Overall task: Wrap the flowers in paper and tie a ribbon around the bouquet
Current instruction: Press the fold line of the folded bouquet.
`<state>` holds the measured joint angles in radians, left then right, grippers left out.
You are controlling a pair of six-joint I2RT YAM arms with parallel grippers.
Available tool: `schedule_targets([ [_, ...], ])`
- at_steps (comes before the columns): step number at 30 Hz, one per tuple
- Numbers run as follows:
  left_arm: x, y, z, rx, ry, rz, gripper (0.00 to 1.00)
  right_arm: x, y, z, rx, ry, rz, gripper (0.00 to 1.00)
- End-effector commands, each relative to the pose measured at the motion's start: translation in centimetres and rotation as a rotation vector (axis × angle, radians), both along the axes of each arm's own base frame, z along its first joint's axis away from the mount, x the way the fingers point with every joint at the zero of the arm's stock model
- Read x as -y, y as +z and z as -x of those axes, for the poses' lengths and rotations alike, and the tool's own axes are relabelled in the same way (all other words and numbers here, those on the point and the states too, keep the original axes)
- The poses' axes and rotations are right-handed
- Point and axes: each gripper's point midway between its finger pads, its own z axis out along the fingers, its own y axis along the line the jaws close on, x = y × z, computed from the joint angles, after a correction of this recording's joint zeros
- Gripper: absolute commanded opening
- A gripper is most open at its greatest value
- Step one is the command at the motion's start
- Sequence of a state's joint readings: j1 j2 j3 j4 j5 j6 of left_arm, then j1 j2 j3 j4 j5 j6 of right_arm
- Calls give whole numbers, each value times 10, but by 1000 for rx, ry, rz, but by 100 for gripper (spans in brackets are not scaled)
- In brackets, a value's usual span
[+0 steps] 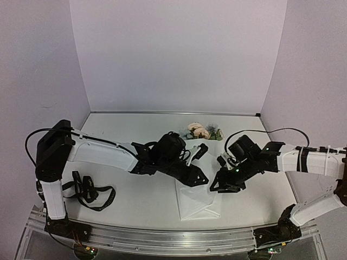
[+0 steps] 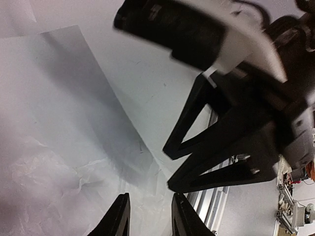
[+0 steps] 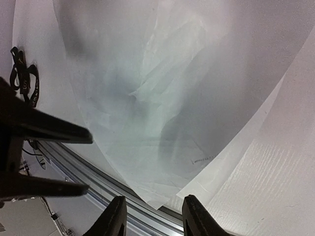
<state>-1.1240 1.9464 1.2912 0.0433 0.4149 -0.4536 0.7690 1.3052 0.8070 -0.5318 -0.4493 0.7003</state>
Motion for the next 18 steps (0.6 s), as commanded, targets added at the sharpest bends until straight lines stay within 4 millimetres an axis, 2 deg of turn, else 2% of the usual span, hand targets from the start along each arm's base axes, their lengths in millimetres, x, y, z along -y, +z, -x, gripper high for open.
schedule_targets([
  [1,-8,31,-4,40,24,51,31,-22,0,2,-16,31,-25,38],
  [5,-31,32,-9,69,96,8,29,-27,-5,9,-14,58,-5,38],
  [11,-99,2,-32,100,318,-172,27,-26,-12,11,-19,59,12,39],
  [13,-112,-4,-35,89,356,-177,28,-30,-13,10,-25,58,7,39],
  [18,-123,-22,-44,86,396,-204,29,-49,-13,3,-28,61,-12,38],
])
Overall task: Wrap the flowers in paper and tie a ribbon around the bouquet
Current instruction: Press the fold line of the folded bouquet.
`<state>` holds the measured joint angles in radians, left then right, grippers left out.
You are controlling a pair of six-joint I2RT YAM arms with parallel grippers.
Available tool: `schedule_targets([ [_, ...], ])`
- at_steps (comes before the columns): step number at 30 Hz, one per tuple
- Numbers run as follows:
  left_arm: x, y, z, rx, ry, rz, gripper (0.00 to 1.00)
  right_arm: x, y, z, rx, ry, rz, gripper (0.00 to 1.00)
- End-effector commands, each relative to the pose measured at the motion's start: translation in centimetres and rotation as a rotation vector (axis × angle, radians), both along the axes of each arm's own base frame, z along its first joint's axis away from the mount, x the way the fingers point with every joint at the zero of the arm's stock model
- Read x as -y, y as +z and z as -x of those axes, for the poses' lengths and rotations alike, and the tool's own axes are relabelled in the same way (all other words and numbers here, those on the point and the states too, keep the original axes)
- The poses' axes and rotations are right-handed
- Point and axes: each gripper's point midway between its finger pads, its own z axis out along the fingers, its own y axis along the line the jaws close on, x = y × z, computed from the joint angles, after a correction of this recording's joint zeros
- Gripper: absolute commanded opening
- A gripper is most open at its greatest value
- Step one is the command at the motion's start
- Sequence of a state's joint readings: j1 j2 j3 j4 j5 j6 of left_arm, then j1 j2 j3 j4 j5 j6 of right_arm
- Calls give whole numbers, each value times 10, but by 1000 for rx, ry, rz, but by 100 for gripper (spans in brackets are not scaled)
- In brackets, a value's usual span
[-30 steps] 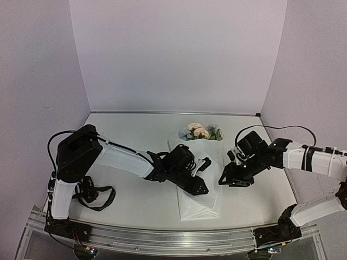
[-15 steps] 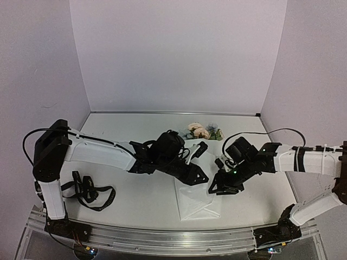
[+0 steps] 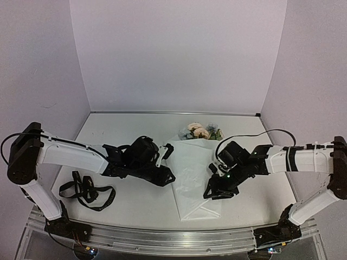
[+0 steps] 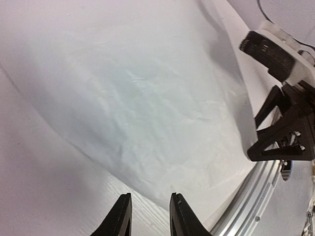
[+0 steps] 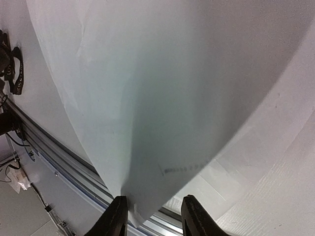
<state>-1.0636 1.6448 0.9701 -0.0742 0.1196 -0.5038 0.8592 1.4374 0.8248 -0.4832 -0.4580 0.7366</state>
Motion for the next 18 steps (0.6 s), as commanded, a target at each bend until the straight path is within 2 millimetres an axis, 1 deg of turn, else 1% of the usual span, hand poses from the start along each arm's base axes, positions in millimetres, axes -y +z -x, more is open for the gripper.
schedule_targets([
  [1,-11,-5,-17,26,78,-6,29,-27,13,-16,42,-5,-56,38],
  [3,-14,-12,-22,13,92,-8,29,-30,14,-17,47,-6,-55,32],
  [4,-14,-14,-24,12,95,-6,28,-30,14,-18,53,-6,-54,27],
  [7,-8,-11,-28,16,79,33,28,-29,17,-17,72,-6,-51,10],
  [8,-4,-10,-28,17,66,44,27,-29,18,-16,81,4,-50,5],
  [9,-1,-10,-27,14,51,51,26,-25,18,-14,95,16,-34,3],
  [11,7,-8,-29,15,30,63,24,-15,14,-9,123,37,15,0],
  [14,18,-12,-29,-1,-1,61,19,2,5,-6,183,51,79,0],
  [16,24,-11,-31,-2,-13,66,17,18,-4,-4,224,56,143,0],
  [18,28,-8,-33,6,-19,67,17,27,-10,-3,247,55,177,0],
])
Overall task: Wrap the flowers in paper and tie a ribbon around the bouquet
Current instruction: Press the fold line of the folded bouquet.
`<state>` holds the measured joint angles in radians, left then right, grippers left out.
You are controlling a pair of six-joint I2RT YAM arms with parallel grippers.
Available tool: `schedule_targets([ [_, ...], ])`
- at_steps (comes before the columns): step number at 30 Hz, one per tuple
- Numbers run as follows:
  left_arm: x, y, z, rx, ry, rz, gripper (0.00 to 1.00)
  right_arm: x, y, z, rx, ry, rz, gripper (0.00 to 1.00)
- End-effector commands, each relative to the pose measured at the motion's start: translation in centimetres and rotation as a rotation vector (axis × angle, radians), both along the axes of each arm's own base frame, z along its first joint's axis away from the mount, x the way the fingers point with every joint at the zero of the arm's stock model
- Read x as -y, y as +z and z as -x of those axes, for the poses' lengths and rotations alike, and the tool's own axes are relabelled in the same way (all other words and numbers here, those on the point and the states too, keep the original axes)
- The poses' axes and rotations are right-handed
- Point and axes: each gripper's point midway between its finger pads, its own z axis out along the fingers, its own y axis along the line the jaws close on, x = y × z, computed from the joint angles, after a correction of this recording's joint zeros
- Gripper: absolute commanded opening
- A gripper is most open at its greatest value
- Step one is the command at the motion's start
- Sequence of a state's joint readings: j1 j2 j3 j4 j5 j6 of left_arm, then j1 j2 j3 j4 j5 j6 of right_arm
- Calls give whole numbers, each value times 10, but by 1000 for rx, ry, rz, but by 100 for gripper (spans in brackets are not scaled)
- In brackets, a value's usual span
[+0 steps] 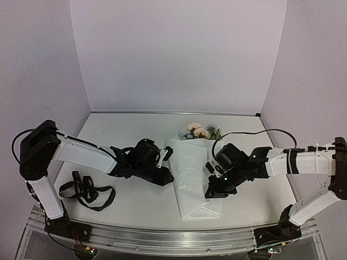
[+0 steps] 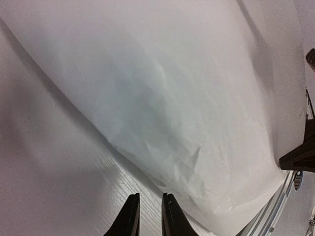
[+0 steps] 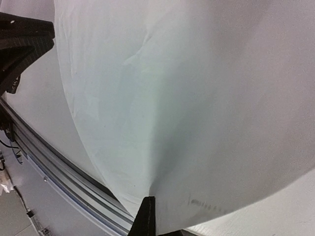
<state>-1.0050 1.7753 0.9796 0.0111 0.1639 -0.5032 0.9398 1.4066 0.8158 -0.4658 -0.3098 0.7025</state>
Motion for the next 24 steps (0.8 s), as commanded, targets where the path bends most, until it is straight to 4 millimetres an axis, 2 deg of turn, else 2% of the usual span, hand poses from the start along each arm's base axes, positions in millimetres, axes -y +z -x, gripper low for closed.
schedule_targets([
  [1,27,30,-10,53,-47,81,17,31,-14,-2,104,3,129,0],
  [5,33,47,-11,67,-62,116,17,30,-21,-2,90,3,141,0],
  [9,37,61,-2,56,-108,161,17,29,-25,-5,94,-2,154,0],
  [12,46,58,8,22,-171,194,15,30,-27,-9,106,-10,173,0],
  [16,56,43,13,-23,-205,203,14,34,-30,-13,121,-30,199,0],
  [21,69,59,17,-27,-246,286,16,35,-34,-12,113,-32,208,0],
  [24,77,59,17,-32,-260,306,18,34,-35,-12,107,-33,206,0],
])
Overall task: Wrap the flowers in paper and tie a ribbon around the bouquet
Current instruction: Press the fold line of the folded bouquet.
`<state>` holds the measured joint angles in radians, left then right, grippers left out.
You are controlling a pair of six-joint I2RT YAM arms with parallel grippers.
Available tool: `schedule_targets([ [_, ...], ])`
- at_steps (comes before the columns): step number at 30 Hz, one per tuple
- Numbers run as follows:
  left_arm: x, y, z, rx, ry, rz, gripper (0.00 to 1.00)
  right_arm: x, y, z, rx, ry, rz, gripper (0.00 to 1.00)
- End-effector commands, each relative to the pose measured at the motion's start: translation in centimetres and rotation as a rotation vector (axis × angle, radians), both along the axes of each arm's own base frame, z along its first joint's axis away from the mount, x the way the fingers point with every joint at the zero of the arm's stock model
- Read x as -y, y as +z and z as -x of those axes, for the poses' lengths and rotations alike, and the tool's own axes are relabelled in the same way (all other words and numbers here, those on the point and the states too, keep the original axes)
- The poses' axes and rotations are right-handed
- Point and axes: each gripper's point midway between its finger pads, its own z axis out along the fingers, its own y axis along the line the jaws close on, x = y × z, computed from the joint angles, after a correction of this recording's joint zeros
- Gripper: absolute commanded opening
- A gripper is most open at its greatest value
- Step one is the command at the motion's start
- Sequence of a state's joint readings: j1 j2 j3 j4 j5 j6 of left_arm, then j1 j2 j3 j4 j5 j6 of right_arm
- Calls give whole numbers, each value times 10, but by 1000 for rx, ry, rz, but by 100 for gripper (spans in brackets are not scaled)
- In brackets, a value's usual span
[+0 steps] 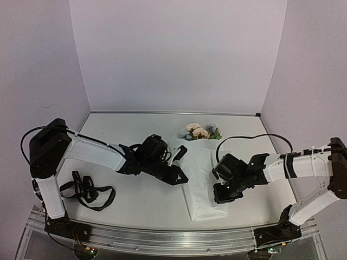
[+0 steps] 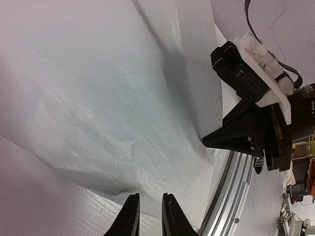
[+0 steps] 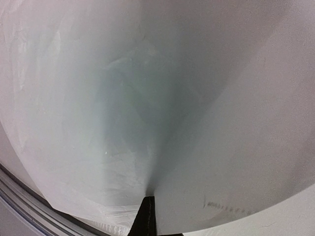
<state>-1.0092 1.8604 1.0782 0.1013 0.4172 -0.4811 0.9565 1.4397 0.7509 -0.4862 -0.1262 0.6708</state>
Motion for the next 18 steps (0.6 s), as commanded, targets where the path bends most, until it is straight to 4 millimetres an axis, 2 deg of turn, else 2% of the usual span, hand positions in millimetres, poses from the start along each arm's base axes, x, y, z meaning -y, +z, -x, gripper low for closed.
schedule_targets([
  [1,30,31,-5,21,-46,131,18,-3,1,-6,25,-8,6,0],
  [4,33,22,-6,2,-39,136,19,-2,1,-7,29,-10,8,0],
  [7,29,6,-15,-3,5,103,18,-1,2,-7,34,-11,8,0],
  [13,8,-27,-41,-33,73,57,18,-2,6,-4,27,7,-2,0],
  [18,-4,-27,-64,-23,106,51,18,-6,10,-1,12,23,-25,0],
])
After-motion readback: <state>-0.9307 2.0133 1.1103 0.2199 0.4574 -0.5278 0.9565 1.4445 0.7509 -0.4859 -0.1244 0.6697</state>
